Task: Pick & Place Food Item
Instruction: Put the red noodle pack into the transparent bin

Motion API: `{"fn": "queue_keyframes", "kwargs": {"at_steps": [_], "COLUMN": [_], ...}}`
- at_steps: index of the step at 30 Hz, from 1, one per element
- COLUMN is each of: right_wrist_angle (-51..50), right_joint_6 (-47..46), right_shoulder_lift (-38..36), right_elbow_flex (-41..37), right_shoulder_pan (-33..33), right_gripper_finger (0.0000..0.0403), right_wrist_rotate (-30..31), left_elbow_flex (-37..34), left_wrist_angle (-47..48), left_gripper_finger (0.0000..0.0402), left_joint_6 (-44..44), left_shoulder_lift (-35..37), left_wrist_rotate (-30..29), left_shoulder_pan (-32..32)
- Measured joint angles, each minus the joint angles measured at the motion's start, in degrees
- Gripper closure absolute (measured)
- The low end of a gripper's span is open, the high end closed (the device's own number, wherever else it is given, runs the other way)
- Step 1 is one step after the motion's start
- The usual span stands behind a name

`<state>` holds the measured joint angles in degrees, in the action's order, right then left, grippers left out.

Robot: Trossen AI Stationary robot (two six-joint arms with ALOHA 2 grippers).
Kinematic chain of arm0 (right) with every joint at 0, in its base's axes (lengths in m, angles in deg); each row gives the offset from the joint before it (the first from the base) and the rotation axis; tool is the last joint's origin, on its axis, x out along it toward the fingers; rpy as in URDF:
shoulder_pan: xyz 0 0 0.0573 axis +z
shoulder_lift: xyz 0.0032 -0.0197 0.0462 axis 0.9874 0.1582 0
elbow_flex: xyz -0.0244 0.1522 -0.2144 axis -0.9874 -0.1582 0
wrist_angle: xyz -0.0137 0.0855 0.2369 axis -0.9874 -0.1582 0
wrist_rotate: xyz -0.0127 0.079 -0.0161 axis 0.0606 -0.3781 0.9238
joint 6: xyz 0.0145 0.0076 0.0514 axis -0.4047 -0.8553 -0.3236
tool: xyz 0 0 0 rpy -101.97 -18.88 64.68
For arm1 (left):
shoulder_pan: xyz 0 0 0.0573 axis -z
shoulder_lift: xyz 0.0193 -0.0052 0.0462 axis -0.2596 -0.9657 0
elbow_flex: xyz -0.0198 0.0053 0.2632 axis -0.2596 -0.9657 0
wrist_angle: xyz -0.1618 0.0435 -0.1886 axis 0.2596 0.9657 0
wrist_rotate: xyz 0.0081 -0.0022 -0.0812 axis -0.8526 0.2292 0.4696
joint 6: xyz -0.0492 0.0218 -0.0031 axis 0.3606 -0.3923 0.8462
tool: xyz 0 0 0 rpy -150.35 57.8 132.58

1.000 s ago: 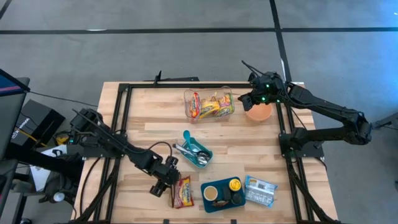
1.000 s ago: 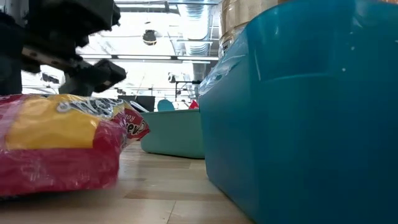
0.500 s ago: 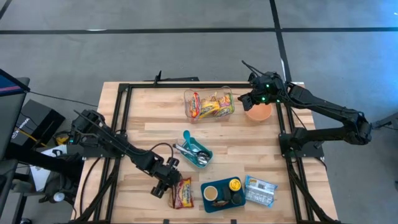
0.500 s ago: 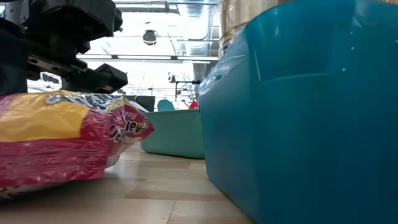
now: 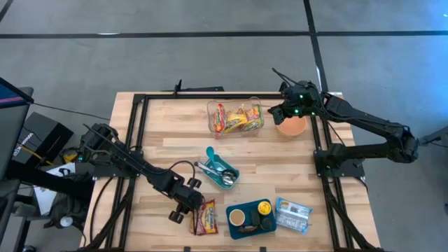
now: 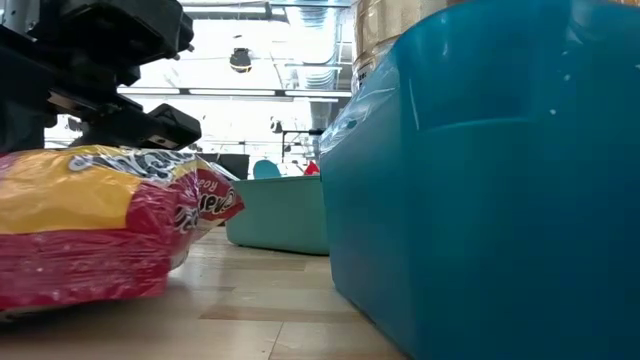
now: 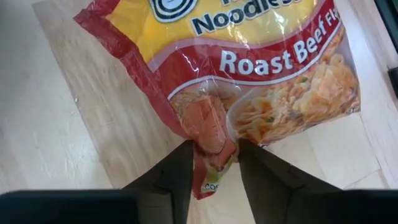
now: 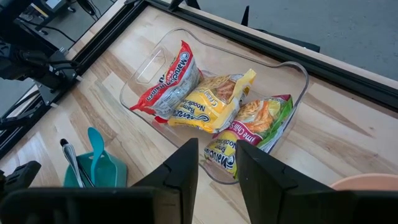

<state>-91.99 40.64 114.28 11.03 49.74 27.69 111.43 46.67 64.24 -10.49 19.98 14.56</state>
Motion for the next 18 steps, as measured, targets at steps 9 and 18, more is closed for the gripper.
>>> {"fn": "queue_keyframes", "kwargs": {"at_steps": [9, 18], "right_wrist_angle": [0.0, 0.0], "right_joint_6": [0.0, 0.0], "right_shoulder_lift": [0.0, 0.0], "right_elbow_flex": [0.0, 0.0], "right_shoulder_pan": [0.0, 0.0], "right_gripper_finger": [0.0301, 0.0301], "right_wrist_rotate": [0.0, 0.0], "left_elbow_flex": [0.0, 0.0], "left_wrist_angle": [0.0, -0.9], "left_gripper_finger": [0.0340, 0.0399], "left_joint_6": [0.1, 0.1], "left_shoulder_lift": [0.0, 0.0], "left_wrist_rotate": [0.0, -0.1], "left_shoulder_pan": [0.0, 0.0]}}
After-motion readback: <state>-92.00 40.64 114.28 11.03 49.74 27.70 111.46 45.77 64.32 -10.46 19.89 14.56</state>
